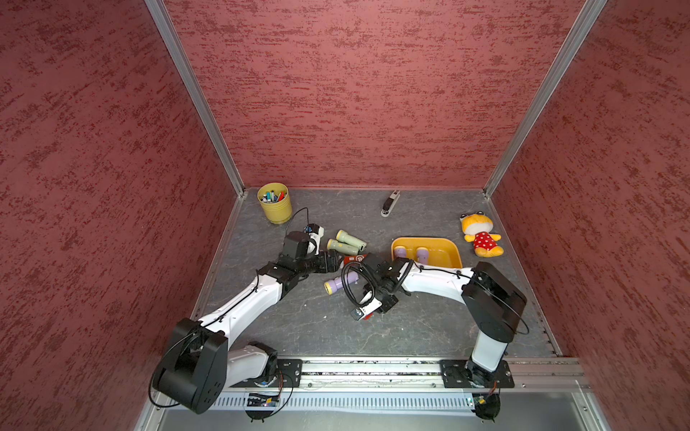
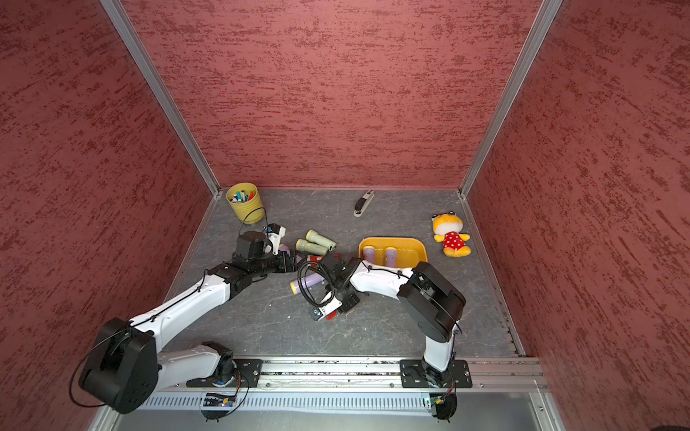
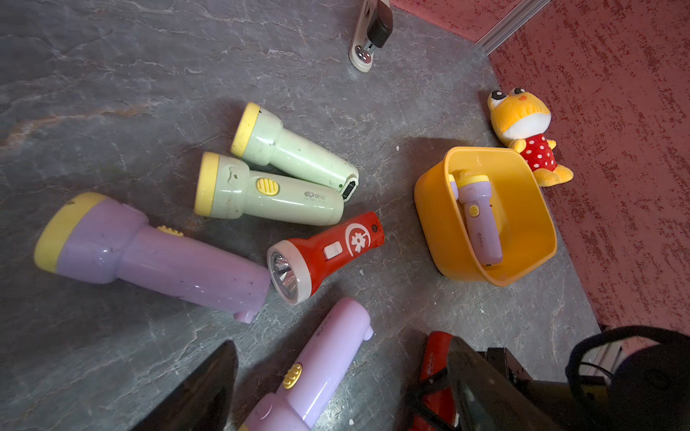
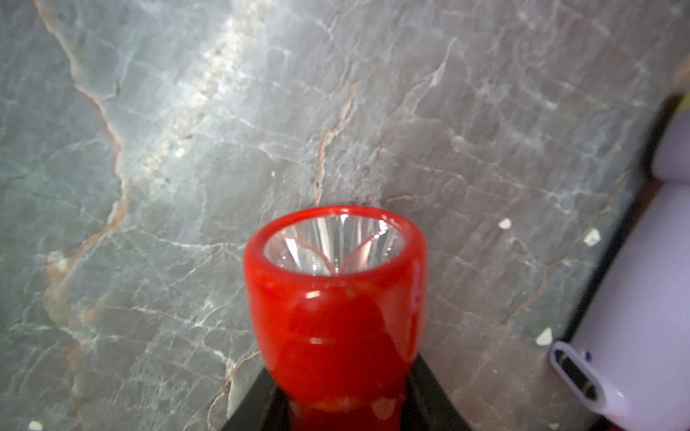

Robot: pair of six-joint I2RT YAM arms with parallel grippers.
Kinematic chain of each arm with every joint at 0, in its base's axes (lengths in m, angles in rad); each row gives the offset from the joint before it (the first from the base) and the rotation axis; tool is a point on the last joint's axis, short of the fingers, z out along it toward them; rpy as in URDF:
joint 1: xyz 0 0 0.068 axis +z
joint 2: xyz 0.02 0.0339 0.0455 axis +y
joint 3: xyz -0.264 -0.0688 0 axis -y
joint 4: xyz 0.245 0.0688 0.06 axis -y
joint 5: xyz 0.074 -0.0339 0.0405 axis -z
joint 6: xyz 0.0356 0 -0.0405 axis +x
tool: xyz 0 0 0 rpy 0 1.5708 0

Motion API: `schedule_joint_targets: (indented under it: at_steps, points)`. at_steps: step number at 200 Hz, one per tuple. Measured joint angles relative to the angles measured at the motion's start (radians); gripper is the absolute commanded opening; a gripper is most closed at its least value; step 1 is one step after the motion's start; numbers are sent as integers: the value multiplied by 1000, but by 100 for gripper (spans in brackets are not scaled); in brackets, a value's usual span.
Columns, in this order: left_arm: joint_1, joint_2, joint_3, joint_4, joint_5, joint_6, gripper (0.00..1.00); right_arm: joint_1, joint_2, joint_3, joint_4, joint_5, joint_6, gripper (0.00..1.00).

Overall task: Put the flashlights into the storage boxes
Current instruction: Pick up the flashlight from the center of the board.

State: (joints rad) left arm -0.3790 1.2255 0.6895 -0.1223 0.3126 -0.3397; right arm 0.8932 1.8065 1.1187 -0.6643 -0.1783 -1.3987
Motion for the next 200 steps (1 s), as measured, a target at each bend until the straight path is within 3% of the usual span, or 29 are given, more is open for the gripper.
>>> schedule_joint_targets:
  at_steps: [108, 200]
  points:
    - [-39, 39, 35, 19, 0, 8, 88, -11, -88, -4, 133, -41, 218, 34]
    - [-59, 66, 76, 36, -10, 23, 88, -104, -185, -102, 356, -139, 527, 35]
